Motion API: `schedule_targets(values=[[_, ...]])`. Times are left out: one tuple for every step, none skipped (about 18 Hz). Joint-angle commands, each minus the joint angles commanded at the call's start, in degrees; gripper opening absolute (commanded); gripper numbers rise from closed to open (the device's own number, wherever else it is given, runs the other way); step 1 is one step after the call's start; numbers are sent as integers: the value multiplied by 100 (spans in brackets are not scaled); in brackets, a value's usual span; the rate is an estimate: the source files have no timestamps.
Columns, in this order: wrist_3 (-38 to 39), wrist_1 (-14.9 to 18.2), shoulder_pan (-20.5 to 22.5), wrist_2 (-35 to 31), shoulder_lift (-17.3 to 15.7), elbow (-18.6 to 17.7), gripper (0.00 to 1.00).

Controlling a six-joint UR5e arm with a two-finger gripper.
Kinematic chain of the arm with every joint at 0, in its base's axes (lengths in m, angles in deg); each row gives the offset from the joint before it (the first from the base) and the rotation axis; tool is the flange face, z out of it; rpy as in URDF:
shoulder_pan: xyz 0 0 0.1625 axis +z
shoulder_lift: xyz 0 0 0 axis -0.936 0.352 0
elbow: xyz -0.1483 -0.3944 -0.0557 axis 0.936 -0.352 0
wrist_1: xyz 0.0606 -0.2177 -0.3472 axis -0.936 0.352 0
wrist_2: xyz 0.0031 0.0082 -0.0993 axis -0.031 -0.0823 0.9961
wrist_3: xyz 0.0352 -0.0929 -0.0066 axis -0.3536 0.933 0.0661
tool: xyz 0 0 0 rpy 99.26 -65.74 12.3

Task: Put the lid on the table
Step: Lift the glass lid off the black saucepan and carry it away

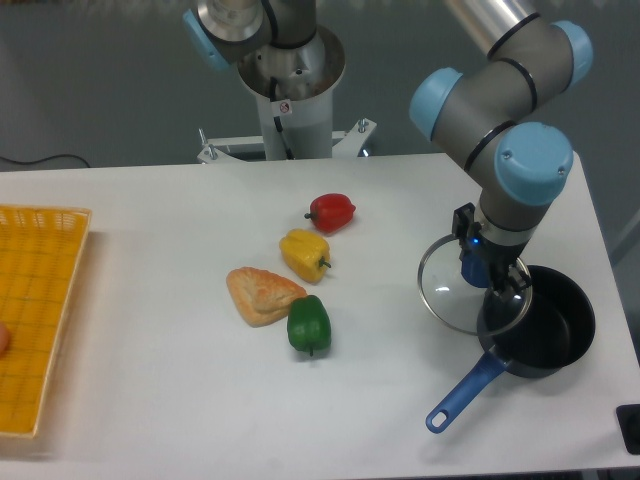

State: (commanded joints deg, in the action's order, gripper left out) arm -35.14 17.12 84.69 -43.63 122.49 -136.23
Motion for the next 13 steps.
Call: schedule_targets(values=[[53,0,-70,0,-17,-61,60],[97,-17,-97,9,-87,-166,60],[141,-26,-114,9,-149,-220,60],[202,-18,-141,17,-158,-237,60],[281,-18,-228,18,-167,-290,60],[377,-44,-290,35,-219,-404,60],[500,-61,-316,53,-281,-500,60],[588,-79,-343,61,-325,-588,60],[642,-175,-404,70,-369,-676,60],[668,-245,-439,70,-413,-755,60],[695,-281,-440,70,-474,-826,60],[695,-307,-440,79,-492,-887,60],[695,-308,-448,79,-510,-949,60]])
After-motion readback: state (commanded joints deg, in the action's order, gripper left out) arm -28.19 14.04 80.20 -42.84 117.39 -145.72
